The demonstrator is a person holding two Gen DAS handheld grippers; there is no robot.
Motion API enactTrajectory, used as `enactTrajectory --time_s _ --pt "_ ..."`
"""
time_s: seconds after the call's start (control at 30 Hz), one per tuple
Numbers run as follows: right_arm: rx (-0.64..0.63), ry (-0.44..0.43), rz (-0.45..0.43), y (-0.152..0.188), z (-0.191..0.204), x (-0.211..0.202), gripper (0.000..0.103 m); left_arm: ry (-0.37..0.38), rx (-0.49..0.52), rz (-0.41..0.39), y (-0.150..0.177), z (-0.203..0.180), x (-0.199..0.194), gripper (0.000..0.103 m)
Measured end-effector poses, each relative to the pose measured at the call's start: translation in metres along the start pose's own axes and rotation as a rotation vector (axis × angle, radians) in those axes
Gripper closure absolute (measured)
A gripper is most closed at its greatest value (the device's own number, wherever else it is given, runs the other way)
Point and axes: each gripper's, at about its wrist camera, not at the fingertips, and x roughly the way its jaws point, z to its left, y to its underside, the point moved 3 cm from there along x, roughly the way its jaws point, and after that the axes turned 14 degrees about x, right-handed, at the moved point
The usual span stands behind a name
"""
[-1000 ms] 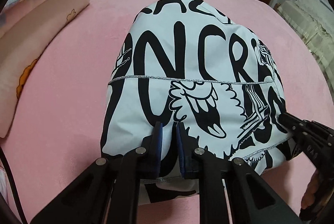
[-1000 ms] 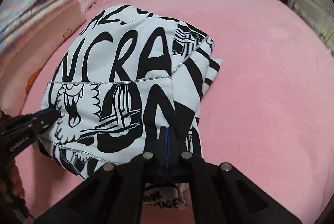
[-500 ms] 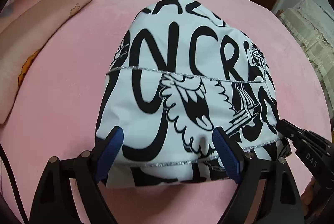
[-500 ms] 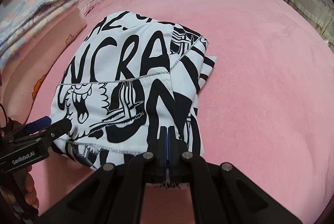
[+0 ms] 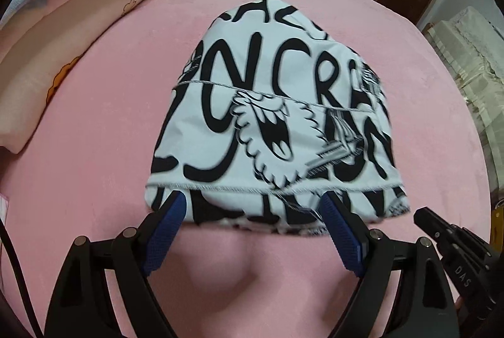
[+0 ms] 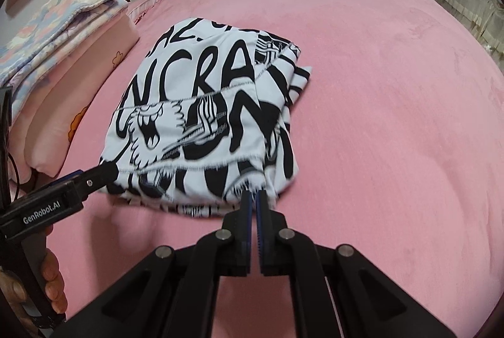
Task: Fold large clothes
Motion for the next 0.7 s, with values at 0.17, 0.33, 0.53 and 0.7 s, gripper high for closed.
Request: enactTrajectory --time_s 0.17,0.33,0.53,0.7 --pt "-0.01 0.008 0.023 0.016 -0.015 -0.015 0.1 0.016 0.024 0.009 0.013 -0.022 -0.02 0.017" --pt "0.003 -0.001 0.061 0.033 -0.032 -0.028 0.1 0.017 0.035 0.025 0.032 -0.046 -0.035 0.017" --pt "-0.045 0.003 0.098 0.06 -0.053 -0.057 0.1 0.036 0.04 0.071 0.065 -0.079 -0.052 0.017" --pt "-0.097 0.007 0.118 0.078 -0.075 -0.097 0.1 0.024 0.071 0.09 0.089 -0.114 -0.078 0.017"
